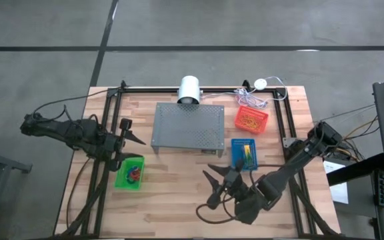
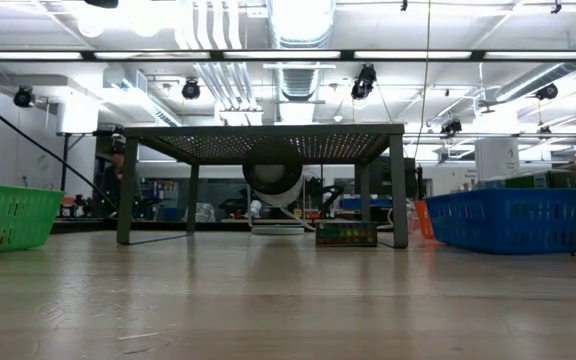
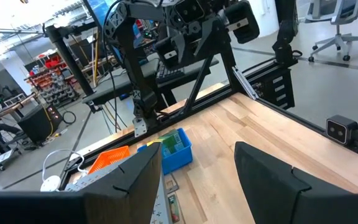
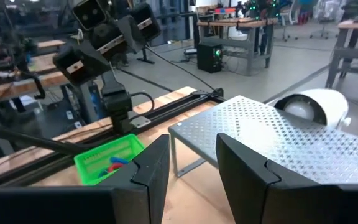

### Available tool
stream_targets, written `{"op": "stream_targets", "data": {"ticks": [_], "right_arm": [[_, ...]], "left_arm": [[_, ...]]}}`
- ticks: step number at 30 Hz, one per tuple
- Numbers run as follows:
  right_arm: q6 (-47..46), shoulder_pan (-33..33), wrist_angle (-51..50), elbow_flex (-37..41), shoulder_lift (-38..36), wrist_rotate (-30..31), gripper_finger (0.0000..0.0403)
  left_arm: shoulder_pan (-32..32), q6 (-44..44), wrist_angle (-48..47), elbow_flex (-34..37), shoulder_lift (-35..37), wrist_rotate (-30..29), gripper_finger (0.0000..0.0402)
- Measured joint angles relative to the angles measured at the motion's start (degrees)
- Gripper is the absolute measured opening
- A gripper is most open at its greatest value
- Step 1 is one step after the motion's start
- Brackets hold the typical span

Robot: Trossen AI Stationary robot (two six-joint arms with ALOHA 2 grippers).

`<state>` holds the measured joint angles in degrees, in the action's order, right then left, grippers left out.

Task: Pick & Place Office Desk Supplies
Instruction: Put the yellow crayons into the blue bin

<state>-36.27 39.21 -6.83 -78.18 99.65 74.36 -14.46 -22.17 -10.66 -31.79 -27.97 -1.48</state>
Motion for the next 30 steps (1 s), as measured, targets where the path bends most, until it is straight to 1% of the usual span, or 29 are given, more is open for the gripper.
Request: {"op": "stream_targets", "data": {"ticks": [6, 10, 12, 15, 17, 20, 24, 26, 30], "right_arm": [[-1.1, -1.5, -0.1, 0.4, 4.6, 1.4, 0.0134], [-4.5, -3.4, -0.2, 0.1, 9.0, 2.4, 0.0131], [-7.6, -4.2, -0.2, 0.1, 10.9, 2.4, 0.0129], [-15.2, -5.4, -0.1, 0.1, 12.9, 2.3, 0.0128], [-18.7, -6.5, -0.2, 0.1, 14.3, 1.9, 0.0129], [-21.9, -8.4, -0.3, -0.1, 15.7, -1.6, 0.0133], [-22.9, -10.0, -0.2, -0.2, 16.2, -7.9, 0.0139], [-23.4, -10.1, -0.6, -0.2, 16.9, -8.1, 0.0143], [-23.3, -9.7, -0.6, -0.3, 17.5, -6.5, 0.0151]], "left_arm": [[0.0, 0.0, -0.2, 0.0, 0.0, 0.0, 0.0209], [0.0, 0.0, -0.6, 0.0, 0.0, 0.0, 0.0209], [0.0, 0.0, -0.8, 0.0, 0.0, 0.0, 0.0209], [0.0, 0.0, -1.4, 0.0, 0.0, 0.0, 0.0209], [0.0, 0.0, -2.2, 0.0, 0.0, 0.0, 0.0209], [0.0, 0.0, -3.9, 0.0, 0.0, 0.0, 0.0209], [0.0, 0.0, -6.9, 0.0, 0.0, 0.0, 0.0209], [0.0, 0.0, -8.6, 0.0, 0.0, 0.0, 0.0209], [0.0, 0.0, -12.4, 0.0, 0.0, 0.0, 0.0209]]}}
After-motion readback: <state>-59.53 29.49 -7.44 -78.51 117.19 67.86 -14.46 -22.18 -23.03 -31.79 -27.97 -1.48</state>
